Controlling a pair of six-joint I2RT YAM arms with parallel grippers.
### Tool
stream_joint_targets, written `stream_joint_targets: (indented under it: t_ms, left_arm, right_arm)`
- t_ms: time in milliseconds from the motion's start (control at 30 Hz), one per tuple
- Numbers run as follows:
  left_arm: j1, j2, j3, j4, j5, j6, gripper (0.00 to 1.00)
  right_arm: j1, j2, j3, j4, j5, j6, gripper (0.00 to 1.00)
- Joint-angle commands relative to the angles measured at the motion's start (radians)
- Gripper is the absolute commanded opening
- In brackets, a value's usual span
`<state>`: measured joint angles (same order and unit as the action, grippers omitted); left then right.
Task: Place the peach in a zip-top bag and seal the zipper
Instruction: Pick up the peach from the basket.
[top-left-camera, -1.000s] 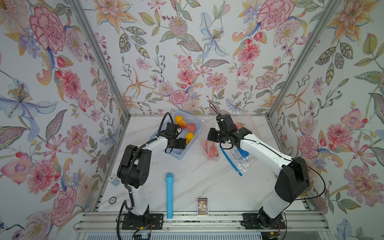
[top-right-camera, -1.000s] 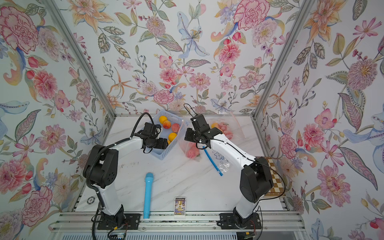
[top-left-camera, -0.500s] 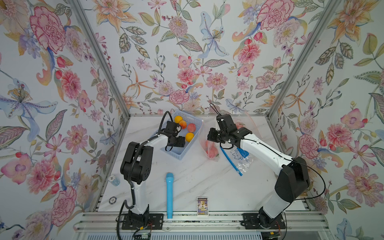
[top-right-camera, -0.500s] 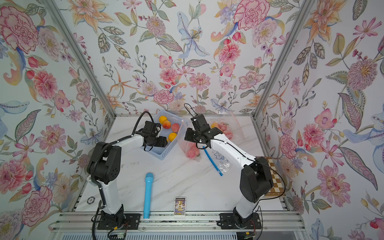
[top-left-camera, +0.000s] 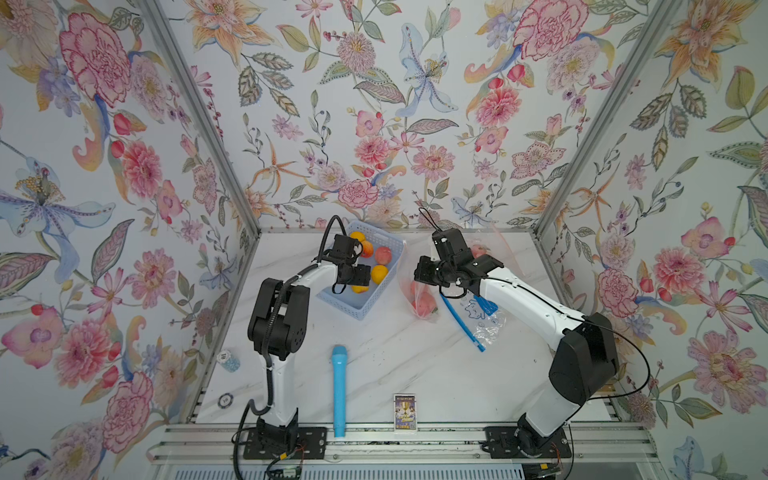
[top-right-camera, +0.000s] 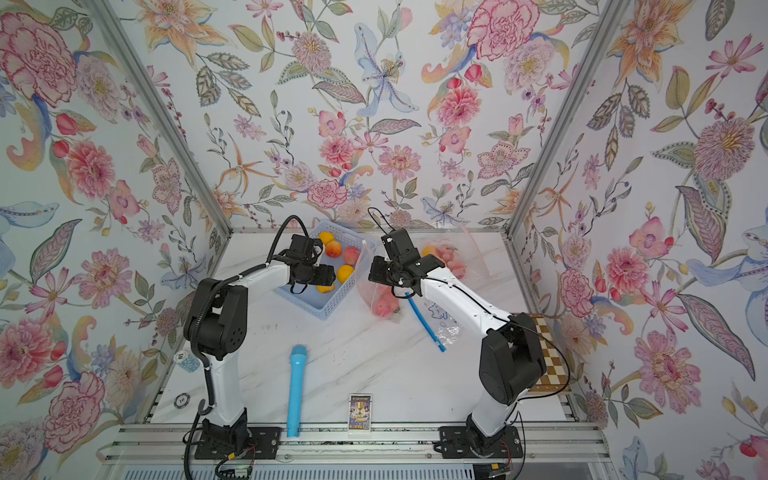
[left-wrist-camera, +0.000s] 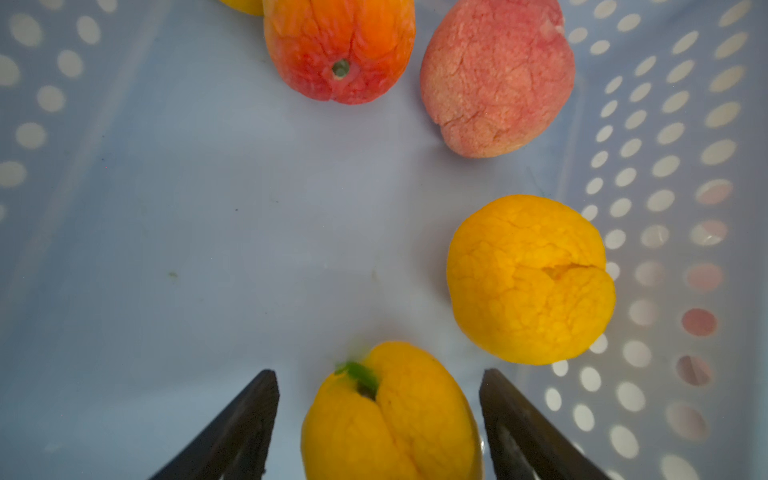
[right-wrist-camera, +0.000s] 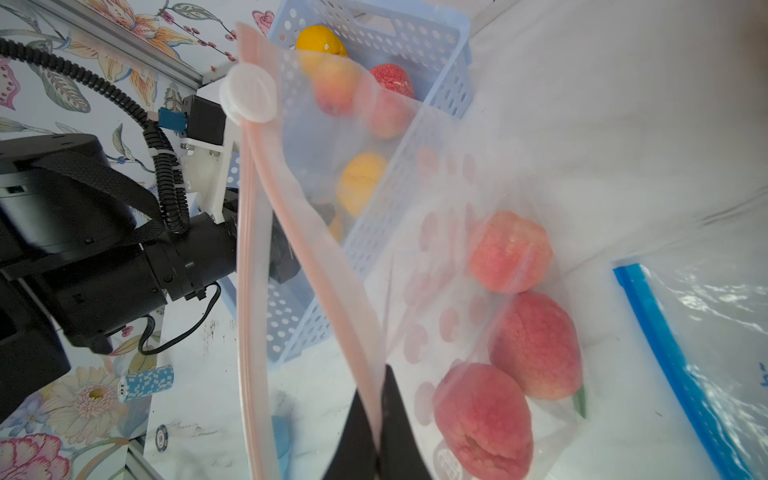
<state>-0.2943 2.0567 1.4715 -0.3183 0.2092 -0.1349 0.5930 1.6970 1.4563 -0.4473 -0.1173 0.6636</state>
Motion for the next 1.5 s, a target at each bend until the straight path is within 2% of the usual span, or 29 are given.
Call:
stream_joint_targets:
  t_ms: [0,200,333,400,533,600,933,1100,1200,1467]
  left_arm:
    - [0.011,0.010,0.019,-0.057,-0.057,0.032,0.81]
    - [0.011,-0.009,-0.027,-0.056,-0.064,0.038,0.82]
    - [0.011,0.001,-0.024,-0.040,-0.072,0.041,0.78]
    - [0.010,0.004,-0.015,-0.030,-0.070,0.040,0.66]
    - [0.009,-0.020,-0.014,-0.021,-0.048,0.032,0.60]
    - [0.009,-0.061,-0.037,0.001,-0.031,0.021,0.55]
    - [-0.013,-0.374,-0.225,0.179,0.069,-0.091,0.53]
    - [-0.078,-0.518,-0.275,0.257,0.093,-0.142,0.51]
    - [-0.145,-0.557,-0.269,0.294,0.090,-0.150,0.51]
    - [-0.258,-0.502,-0.190,0.335,0.123,-0.145,0.51]
  right_arm:
    - [-0.007,0.011,-0.014,0.013,-0.004,0.011,0.00]
    - [-0.007,0.013,-0.017,0.025,-0.009,0.011,0.00]
    - [-0.008,0.017,-0.016,0.029,-0.016,0.014,0.00]
    - [-0.008,0.014,-0.017,0.030,-0.018,0.014,0.00]
    - [-0.007,0.007,-0.027,0.029,-0.011,0.015,0.00]
    - [-0.007,0.003,-0.030,0.029,-0.010,0.016,0.00]
    - [-0.007,-0.001,-0.035,0.049,-0.015,0.022,0.00]
    - [-0.008,-0.015,-0.045,0.063,-0.018,0.024,0.00]
    - [-0.007,-0.025,-0.052,0.073,-0.020,0.028,0.00]
    - [-0.008,-0.043,-0.069,0.094,-0.029,0.033,0.00]
